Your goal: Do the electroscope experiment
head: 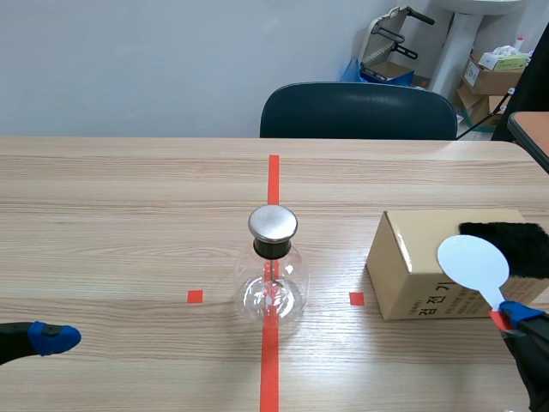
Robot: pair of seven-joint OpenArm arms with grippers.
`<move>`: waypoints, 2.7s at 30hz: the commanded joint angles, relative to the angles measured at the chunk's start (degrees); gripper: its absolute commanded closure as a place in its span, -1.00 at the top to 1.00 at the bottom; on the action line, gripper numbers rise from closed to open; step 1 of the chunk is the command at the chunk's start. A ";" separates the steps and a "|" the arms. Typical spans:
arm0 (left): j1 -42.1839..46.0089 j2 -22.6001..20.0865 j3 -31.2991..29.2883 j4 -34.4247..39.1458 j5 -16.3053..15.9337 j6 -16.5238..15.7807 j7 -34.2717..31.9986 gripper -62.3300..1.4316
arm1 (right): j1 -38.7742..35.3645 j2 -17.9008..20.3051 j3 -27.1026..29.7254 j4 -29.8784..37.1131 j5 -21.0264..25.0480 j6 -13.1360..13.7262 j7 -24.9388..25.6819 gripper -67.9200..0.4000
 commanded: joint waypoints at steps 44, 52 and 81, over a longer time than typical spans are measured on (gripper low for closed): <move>-0.15 0.15 -0.20 1.18 -0.35 0.09 -0.79 0.69 | -0.31 0.31 0.13 0.68 1.07 -3.23 -22.25 -0.94; -0.15 0.15 -0.20 1.18 -0.35 0.11 -0.79 0.69 | -0.24 0.28 0.11 0.68 0.20 -3.23 -6.12 -0.94; -0.17 0.13 -0.20 1.18 -0.35 0.28 -0.81 0.69 | -2.47 -0.92 0.13 0.68 1.51 -3.23 -18.95 -0.94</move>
